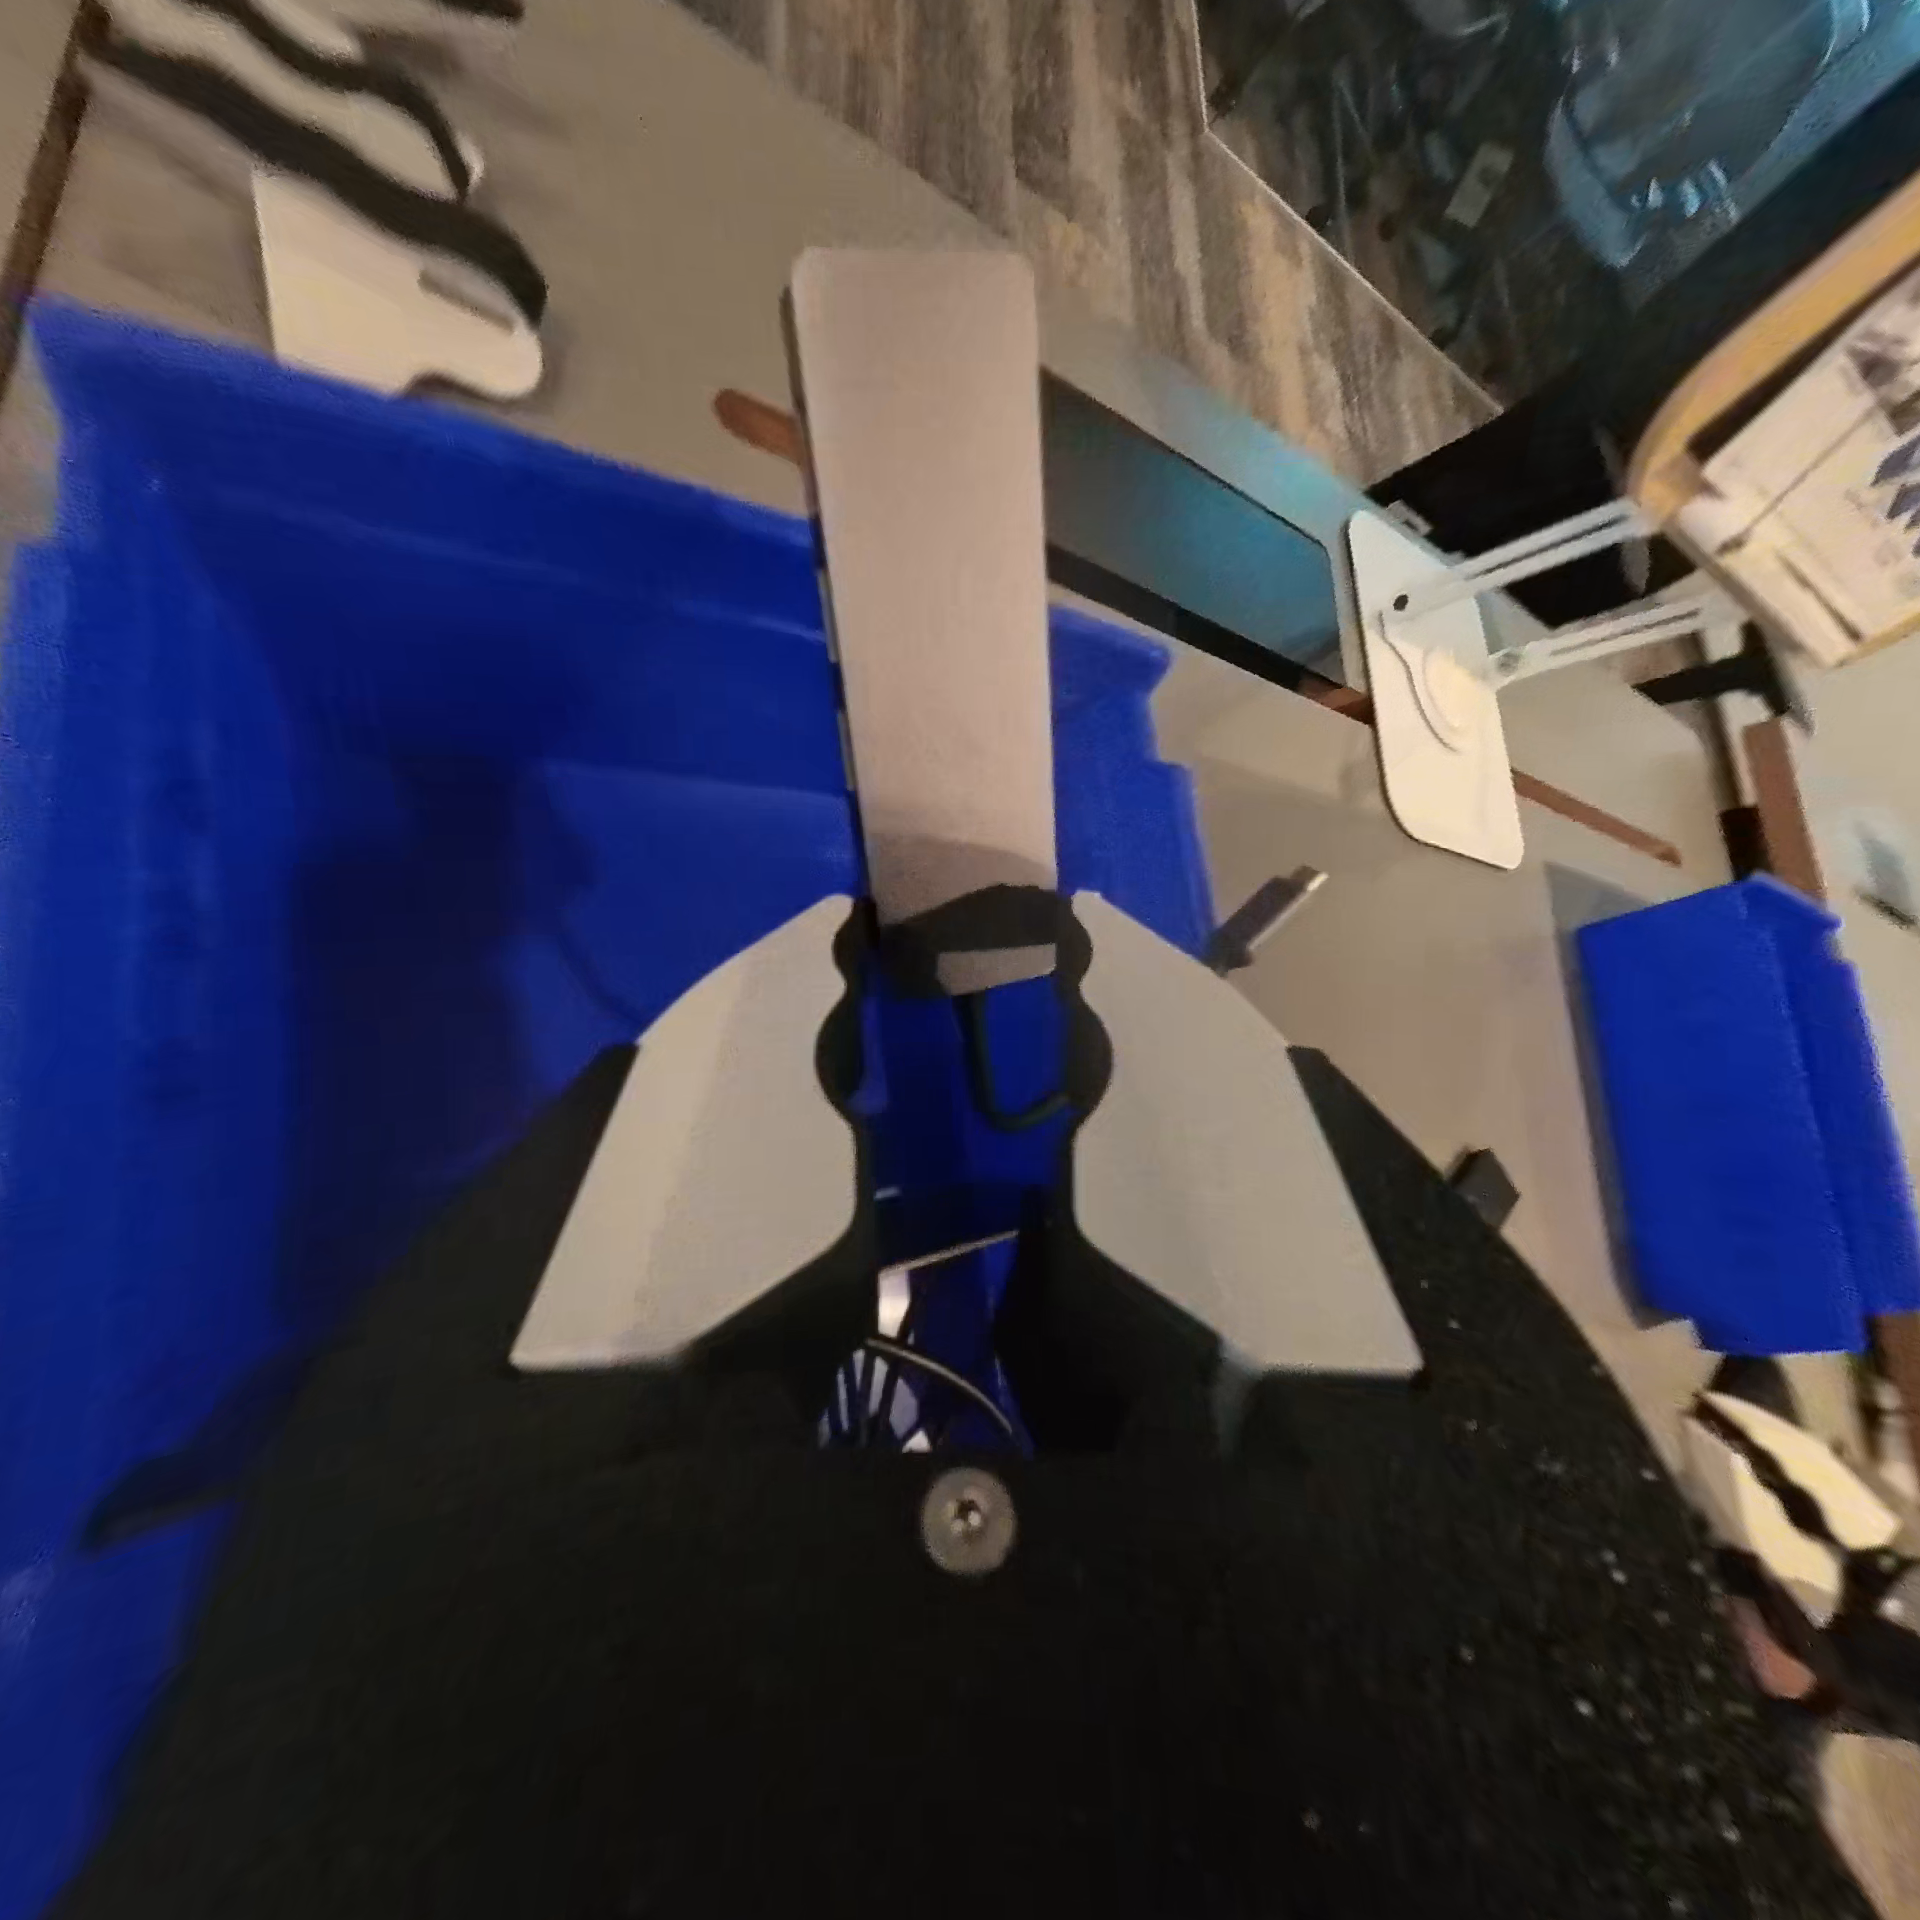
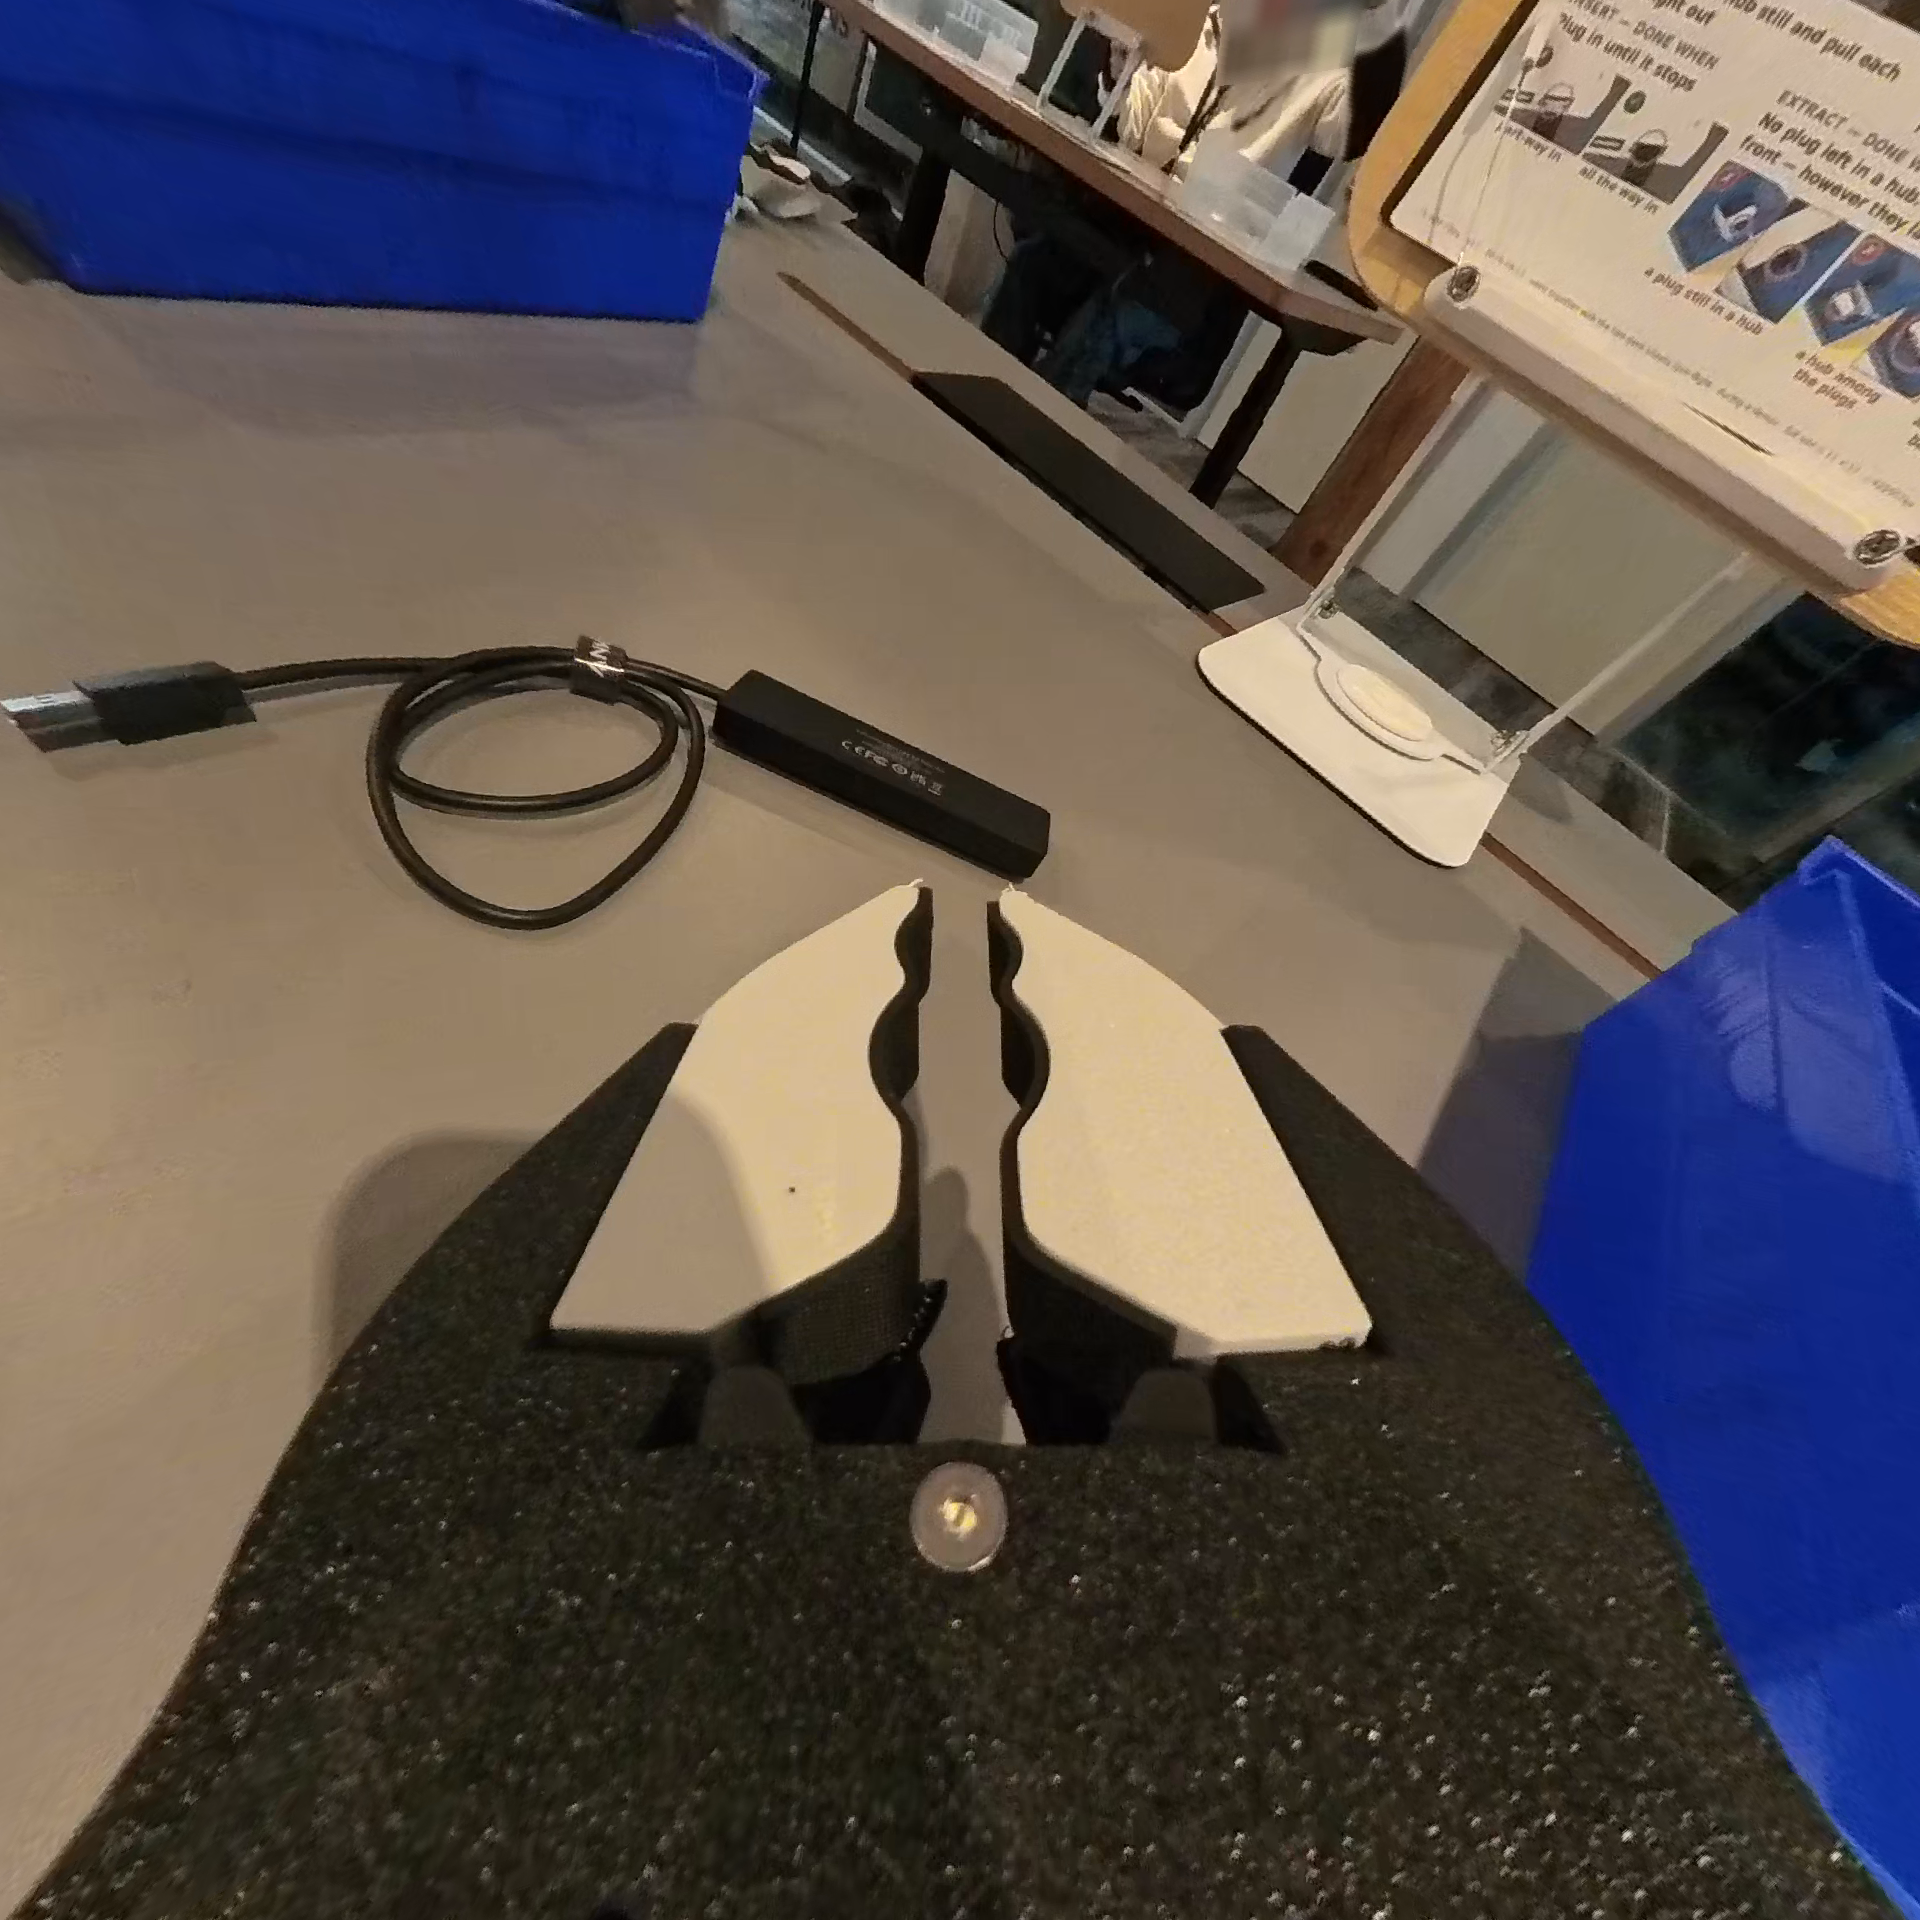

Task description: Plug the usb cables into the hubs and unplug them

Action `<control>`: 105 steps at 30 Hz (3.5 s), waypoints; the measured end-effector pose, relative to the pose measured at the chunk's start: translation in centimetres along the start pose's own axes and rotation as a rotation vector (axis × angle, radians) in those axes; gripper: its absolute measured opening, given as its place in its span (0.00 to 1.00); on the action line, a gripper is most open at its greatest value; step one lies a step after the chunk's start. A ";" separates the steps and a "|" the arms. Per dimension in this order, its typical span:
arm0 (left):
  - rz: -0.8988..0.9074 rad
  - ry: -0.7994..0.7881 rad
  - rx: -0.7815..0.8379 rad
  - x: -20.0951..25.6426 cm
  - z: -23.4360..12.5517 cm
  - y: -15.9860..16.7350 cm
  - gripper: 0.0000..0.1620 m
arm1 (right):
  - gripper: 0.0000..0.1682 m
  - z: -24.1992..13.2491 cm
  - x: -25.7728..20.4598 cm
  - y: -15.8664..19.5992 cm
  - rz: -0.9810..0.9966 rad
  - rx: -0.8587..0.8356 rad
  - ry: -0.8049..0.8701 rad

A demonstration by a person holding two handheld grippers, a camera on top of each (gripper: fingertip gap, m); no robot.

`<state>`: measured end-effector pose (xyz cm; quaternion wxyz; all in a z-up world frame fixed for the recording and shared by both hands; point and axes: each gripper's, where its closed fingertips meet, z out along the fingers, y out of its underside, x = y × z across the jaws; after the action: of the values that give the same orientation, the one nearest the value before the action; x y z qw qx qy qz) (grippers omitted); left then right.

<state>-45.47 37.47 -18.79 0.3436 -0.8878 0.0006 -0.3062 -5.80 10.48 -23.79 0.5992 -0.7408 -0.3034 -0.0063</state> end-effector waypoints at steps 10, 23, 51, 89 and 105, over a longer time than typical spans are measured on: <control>0.078 -0.116 0.129 -0.7 -2.4 0.2 0.37 | 0.06 0.1 -0.3 0.1 -0.011 -0.007 -0.010; 1.161 0.124 -0.127 23.1 5.1 19.9 0.33 | 0.06 0.4 -0.4 0.5 0.000 -0.022 -0.023; 1.125 -0.061 0.046 16.9 -3.9 16.2 0.23 | 0.06 0.2 -0.7 0.2 -0.045 -0.020 -0.016; 1.309 -0.464 -0.185 4.0 -12.8 2.9 0.10 | 0.06 0.4 -1.0 0.3 -0.062 -0.032 -0.024; 1.369 -0.329 0.622 26.2 -21.0 -5.4 0.10 | 0.06 0.4 -1.0 0.3 -0.061 -0.029 -0.025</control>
<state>-36.73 23.25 10.80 0.6859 -0.5861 0.4128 0.1246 -6.64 10.30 -24.54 0.5843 -0.7398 -0.3330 -0.0197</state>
